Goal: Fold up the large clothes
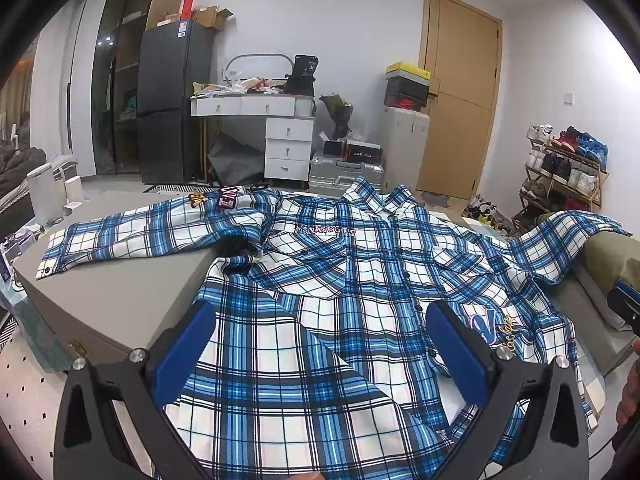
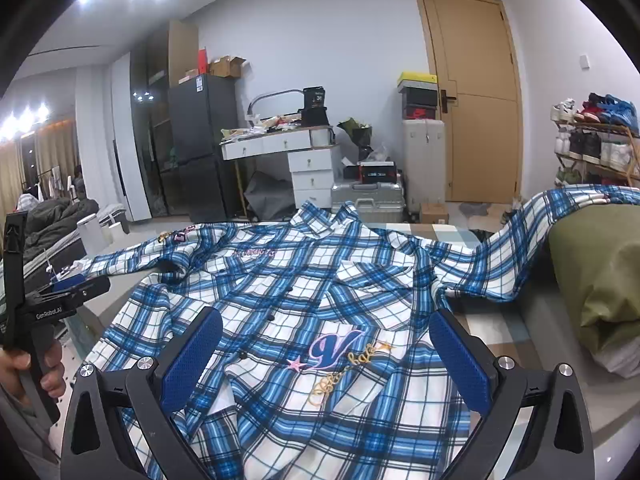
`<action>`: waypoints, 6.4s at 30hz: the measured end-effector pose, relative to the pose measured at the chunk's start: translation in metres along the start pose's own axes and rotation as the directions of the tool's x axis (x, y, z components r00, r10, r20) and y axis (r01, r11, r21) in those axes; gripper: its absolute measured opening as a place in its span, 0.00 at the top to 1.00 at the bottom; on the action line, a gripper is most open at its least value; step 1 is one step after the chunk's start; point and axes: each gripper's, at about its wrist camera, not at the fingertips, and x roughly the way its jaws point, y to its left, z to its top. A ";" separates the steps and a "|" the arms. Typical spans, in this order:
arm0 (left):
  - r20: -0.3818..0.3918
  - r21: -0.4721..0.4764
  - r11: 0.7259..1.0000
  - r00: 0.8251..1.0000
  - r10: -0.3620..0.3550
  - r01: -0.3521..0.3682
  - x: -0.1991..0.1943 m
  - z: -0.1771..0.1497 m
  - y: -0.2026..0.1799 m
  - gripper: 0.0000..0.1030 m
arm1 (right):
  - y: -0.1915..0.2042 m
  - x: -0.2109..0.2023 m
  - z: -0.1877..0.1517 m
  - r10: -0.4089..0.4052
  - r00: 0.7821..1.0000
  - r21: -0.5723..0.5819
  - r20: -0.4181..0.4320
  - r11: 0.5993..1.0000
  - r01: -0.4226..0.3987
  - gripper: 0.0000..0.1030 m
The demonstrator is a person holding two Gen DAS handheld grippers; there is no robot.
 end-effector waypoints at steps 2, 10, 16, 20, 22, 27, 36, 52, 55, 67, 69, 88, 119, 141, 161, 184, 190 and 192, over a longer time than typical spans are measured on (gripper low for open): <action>0.002 0.002 1.000 1.000 -0.002 0.002 -0.001 0.000 -0.001 0.01 | 0.000 -0.001 0.000 0.000 1.000 -0.002 0.004 1.000 0.000 0.00; 0.017 0.012 1.000 1.000 -0.001 0.001 -0.005 0.002 -0.002 0.01 | 0.000 -0.007 0.000 0.002 1.000 0.002 0.010 1.000 -0.002 0.00; 0.030 0.017 1.000 1.000 -0.008 0.007 -0.010 0.004 -0.003 0.01 | 0.002 -0.012 0.002 0.006 1.000 -0.005 0.022 1.000 -0.006 0.00; 0.042 0.016 1.000 0.999 -0.008 0.007 -0.013 0.006 -0.002 0.01 | 0.004 -0.015 0.005 0.014 0.999 -0.010 0.030 1.000 -0.014 0.00; 0.046 0.013 1.000 0.999 -0.011 0.010 -0.014 0.007 -0.001 0.01 | 0.005 -0.017 0.006 0.012 0.999 -0.016 0.038 1.000 -0.012 0.00; 0.055 0.017 1.000 0.998 -0.009 0.009 -0.017 0.009 -0.001 0.01 | 0.004 -0.020 0.007 0.013 0.999 -0.014 0.045 1.000 -0.013 0.00; 0.066 0.025 1.000 0.998 -0.010 0.008 -0.018 0.010 -0.002 0.01 | 0.002 -0.024 0.013 0.009 0.998 -0.024 0.060 1.000 -0.008 0.00; 0.054 0.001 1.000 0.998 -0.009 0.009 -0.007 0.024 -0.001 0.01 | -0.011 -0.010 0.038 0.040 0.998 -0.020 0.041 0.999 -0.040 0.00; 0.055 0.018 1.000 0.998 -0.019 0.018 -0.005 0.030 -0.003 0.01 | -0.014 -0.008 0.049 0.026 0.999 -0.015 0.030 1.000 -0.025 0.00; 0.050 0.027 1.000 0.999 -0.013 0.011 0.013 0.045 -0.001 0.01 | -0.041 0.000 0.058 -0.066 0.998 0.043 -0.010 0.997 0.066 0.00; 0.036 0.024 1.000 0.999 -0.013 0.012 0.019 0.043 -0.001 0.01 | -0.047 0.004 0.055 -0.081 0.996 0.061 -0.023 0.995 0.082 0.00; 0.027 0.007 0.998 0.997 -0.070 0.070 0.050 0.077 -0.003 0.01 | -0.203 -0.045 0.126 -0.336 0.941 0.370 -0.043 0.869 0.327 0.00; -0.089 -0.072 0.996 0.994 -0.062 0.055 0.071 0.035 0.019 0.01 | -0.313 0.057 0.191 -0.505 0.837 0.495 -0.210 0.683 0.536 0.95; -0.114 -0.203 0.968 0.985 0.128 -0.149 0.031 -0.003 0.104 0.01 | 0.146 0.351 0.103 0.419 0.823 0.279 -0.384 0.902 -0.330 0.95; -0.106 -0.185 0.974 0.988 0.111 -0.129 0.047 0.007 0.100 0.01 | 0.108 0.346 0.037 0.305 0.823 0.283 -0.479 0.941 -0.184 0.48; -0.368 -0.311 0.938 0.891 -0.265 0.151 0.168 0.026 0.004 0.39 | -0.118 0.249 -0.024 0.304 0.844 0.623 -0.442 0.781 0.045 0.51; -0.470 -0.428 0.903 0.845 -0.255 0.035 0.193 0.020 0.013 0.39 | -0.139 0.268 -0.029 0.319 0.851 0.703 -0.416 0.706 0.079 0.51; -0.472 -0.434 0.901 0.852 -0.227 0.000 0.195 0.020 0.016 0.39 | -0.134 0.274 -0.031 0.310 0.857 0.712 -0.412 0.697 0.090 0.51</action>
